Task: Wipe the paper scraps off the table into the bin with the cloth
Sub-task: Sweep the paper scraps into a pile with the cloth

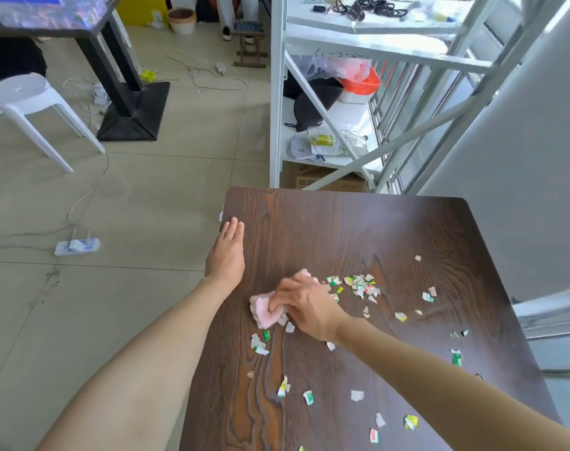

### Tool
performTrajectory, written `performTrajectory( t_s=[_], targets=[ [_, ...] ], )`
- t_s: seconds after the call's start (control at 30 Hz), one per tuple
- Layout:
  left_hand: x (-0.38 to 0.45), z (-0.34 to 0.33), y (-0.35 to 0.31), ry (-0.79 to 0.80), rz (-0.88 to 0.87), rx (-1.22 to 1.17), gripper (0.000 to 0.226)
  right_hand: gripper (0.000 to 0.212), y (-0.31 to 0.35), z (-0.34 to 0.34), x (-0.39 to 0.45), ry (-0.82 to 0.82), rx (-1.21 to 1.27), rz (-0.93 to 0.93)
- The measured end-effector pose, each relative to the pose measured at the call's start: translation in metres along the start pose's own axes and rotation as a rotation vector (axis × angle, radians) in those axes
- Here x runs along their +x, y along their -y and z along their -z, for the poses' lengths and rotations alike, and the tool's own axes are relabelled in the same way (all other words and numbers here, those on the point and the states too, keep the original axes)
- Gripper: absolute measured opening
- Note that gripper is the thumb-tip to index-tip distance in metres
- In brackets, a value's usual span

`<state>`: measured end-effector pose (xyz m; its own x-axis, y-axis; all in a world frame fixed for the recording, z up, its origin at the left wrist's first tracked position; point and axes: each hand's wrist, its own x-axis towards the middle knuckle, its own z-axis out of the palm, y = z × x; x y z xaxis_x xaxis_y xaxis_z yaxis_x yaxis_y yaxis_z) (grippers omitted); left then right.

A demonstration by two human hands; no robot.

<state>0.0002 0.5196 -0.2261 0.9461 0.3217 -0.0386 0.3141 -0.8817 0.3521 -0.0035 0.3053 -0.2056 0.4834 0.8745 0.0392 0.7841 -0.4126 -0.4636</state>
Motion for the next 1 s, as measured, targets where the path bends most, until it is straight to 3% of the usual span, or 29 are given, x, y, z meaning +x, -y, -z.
performTrajectory(
  t_s=[0.13, 0.37, 0.57, 0.77, 1.0],
  targets=[
    [0.002, 0.002, 0.004, 0.018, 0.002, -0.016, 0.065, 0.033, -0.001, 0.015, -0.012, 0.081, 0.04, -0.009],
    [-0.004, -0.003, -0.009, 0.015, -0.057, -0.023, 0.055, 0.03, -0.077, 0.085, -0.022, -0.248, -0.152, -0.363],
    [-0.009, -0.019, -0.046, 0.051, -0.163, -0.097, 0.065, 0.031, -0.109, 0.06, -0.054, -0.379, -0.165, -0.768],
    [-0.01, -0.033, -0.073, 0.085, -0.281, -0.089, 0.057, 0.053, -0.041, 0.014, -0.064, -0.401, -0.111, -0.642],
    [-0.009, -0.031, -0.077, 0.115, -0.283, -0.05, 0.052, 0.05, 0.009, -0.006, -0.083, -0.241, -0.01, -0.384]
  ],
)
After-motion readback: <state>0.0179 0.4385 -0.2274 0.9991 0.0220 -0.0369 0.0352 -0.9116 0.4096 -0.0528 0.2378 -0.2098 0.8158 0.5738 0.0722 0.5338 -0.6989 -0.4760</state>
